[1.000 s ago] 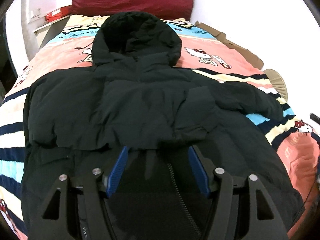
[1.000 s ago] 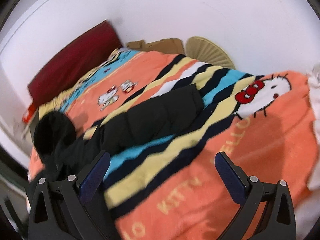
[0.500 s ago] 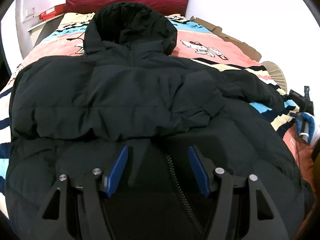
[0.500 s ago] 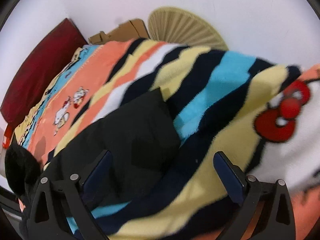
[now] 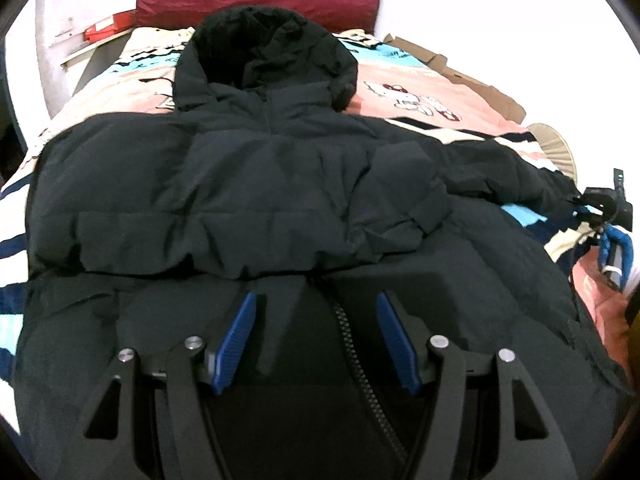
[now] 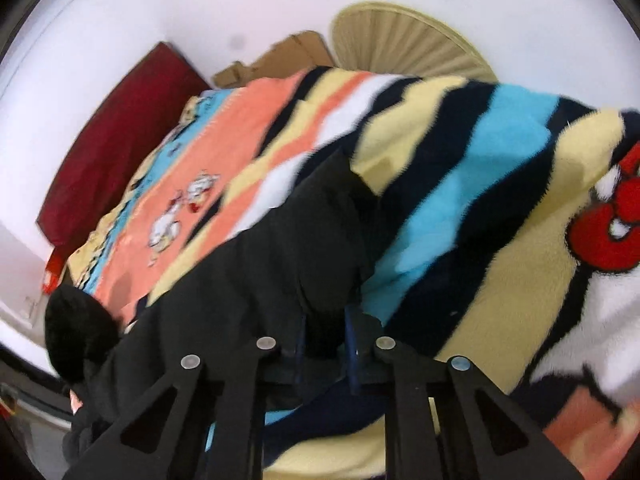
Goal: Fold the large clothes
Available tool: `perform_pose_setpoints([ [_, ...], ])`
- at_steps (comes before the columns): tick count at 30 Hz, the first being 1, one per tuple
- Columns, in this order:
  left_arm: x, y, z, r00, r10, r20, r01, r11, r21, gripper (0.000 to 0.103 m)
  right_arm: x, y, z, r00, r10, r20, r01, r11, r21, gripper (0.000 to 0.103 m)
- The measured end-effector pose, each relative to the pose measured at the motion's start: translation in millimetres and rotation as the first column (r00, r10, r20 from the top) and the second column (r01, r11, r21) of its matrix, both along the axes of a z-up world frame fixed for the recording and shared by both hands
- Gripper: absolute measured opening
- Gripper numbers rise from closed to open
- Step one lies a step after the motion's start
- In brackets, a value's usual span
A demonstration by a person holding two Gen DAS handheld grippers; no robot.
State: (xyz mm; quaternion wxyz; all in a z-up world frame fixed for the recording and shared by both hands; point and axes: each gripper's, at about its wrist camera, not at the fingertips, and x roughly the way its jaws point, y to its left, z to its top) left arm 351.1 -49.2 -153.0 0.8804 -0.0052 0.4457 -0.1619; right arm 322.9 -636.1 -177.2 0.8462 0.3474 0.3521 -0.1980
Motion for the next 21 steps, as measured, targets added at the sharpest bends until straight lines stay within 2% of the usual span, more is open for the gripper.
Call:
perform_pose_setpoints([
  [4,-13,8,22,0.999,0.024,0.029,-0.023,0.999,-0.022,0.061,-7,24,33,0.994,0.059,0.087,-0.06,0.998,0.01,0.015],
  [11,-48,40,68,0.992,0.073,0.108,-0.068,0.996,-0.051,0.061,-10,88,115,0.947,0.209,0.245,-0.213,0.977,-0.01,0.015],
  [18,-75,90,88,0.975,0.175,0.137,-0.167,0.983,-0.071,0.061,-5,178,175,0.871,0.372,0.32,-0.377,0.925,-0.049,0.015],
  [21,-84,106,91,0.967,0.207,0.15,-0.2,0.978,-0.06,0.061,4,231,196,0.826,0.456,0.331,-0.458,0.886,-0.076,0.015],
])
